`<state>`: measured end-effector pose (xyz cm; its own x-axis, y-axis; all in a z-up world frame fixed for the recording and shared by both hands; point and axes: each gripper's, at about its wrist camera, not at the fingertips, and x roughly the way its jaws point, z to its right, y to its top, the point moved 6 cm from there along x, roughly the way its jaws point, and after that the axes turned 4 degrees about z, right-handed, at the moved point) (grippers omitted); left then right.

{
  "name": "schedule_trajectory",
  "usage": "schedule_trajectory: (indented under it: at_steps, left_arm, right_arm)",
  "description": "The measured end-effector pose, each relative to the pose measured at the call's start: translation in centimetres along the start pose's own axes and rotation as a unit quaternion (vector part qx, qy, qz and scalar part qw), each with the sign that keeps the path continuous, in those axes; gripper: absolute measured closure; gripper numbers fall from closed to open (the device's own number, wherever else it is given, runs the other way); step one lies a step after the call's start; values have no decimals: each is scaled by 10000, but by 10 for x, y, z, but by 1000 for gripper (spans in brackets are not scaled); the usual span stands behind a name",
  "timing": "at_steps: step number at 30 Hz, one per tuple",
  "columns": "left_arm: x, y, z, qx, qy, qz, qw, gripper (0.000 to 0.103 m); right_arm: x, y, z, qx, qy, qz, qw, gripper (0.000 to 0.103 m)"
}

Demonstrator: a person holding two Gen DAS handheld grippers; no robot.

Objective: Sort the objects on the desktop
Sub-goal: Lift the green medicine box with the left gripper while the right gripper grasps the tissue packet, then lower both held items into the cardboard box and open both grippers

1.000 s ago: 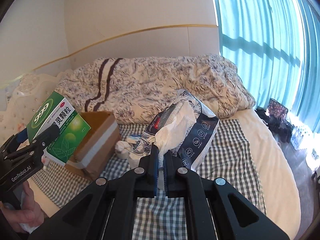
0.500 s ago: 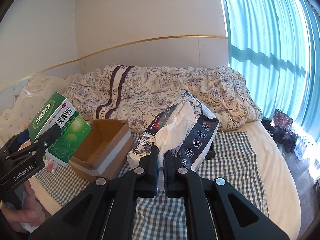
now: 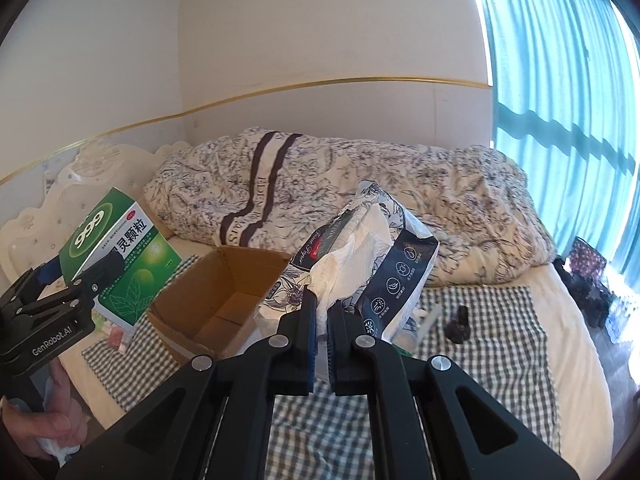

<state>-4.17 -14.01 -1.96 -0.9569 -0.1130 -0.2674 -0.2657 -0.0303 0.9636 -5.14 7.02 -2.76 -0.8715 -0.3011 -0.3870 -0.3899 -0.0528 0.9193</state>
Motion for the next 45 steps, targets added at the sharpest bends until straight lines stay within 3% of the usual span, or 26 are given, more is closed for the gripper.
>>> schedule_trajectory:
  at_steps: [21,32,45]
  left_arm:
    - [63,-13,-95,-29,556,-348,9978,14]
    - [123,-38,-99,12,262,-888,9957,14]
    - [190,-83,-113,-96,46,-1860,9825,14]
  right_arm:
    - [104,6,-109,-583,897,-339,9937,99]
    - [166,-5,-136,-717,1057,-704,9893,99]
    - [236,-40,-152,-880,1210,-1547,9766,99]
